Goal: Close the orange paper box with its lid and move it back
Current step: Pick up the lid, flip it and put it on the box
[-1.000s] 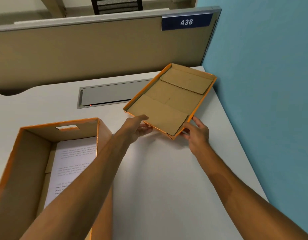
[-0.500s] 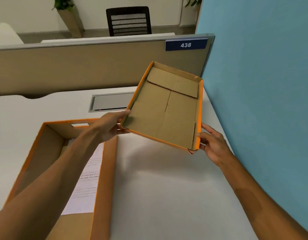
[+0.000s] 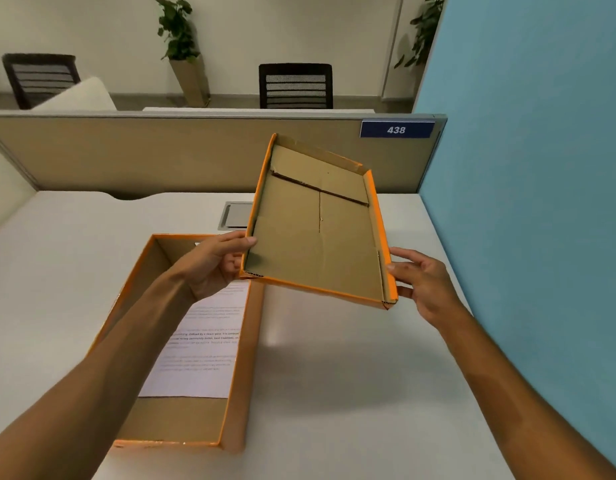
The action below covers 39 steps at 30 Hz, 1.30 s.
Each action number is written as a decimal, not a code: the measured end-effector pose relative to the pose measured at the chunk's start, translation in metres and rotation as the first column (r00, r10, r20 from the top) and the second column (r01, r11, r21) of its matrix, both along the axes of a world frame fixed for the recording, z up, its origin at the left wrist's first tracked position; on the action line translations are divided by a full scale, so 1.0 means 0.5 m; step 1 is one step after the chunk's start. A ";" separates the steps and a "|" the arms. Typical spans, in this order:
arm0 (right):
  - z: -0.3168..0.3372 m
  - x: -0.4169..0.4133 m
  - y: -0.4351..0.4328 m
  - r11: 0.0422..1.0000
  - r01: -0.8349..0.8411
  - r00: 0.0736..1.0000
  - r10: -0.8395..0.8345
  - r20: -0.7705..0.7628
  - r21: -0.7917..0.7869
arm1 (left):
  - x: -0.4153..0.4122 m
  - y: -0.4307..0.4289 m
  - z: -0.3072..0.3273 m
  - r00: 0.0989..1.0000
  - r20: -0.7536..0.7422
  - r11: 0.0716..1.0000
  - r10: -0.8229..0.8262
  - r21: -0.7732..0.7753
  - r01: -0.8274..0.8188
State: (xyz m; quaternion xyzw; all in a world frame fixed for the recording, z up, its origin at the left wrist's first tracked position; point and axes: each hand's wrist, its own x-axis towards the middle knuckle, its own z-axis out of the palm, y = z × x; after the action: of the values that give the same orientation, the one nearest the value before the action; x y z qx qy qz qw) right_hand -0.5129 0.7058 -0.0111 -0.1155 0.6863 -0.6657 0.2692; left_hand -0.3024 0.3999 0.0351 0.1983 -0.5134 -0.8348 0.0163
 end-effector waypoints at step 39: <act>0.181 0.565 -0.257 0.859 0.450 0.678 -0.507 -0.533 -0.245 | 0.255 0.065 0.034 0.993 0.118 0.997 0.009 -0.074 0.000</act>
State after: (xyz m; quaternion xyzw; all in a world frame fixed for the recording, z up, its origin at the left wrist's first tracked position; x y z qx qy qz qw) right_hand -0.2304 0.5772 0.0793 -0.1417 0.7088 -0.6763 -0.1424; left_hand -0.1751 0.4322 0.0520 0.2477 -0.5433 -0.8021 -0.0049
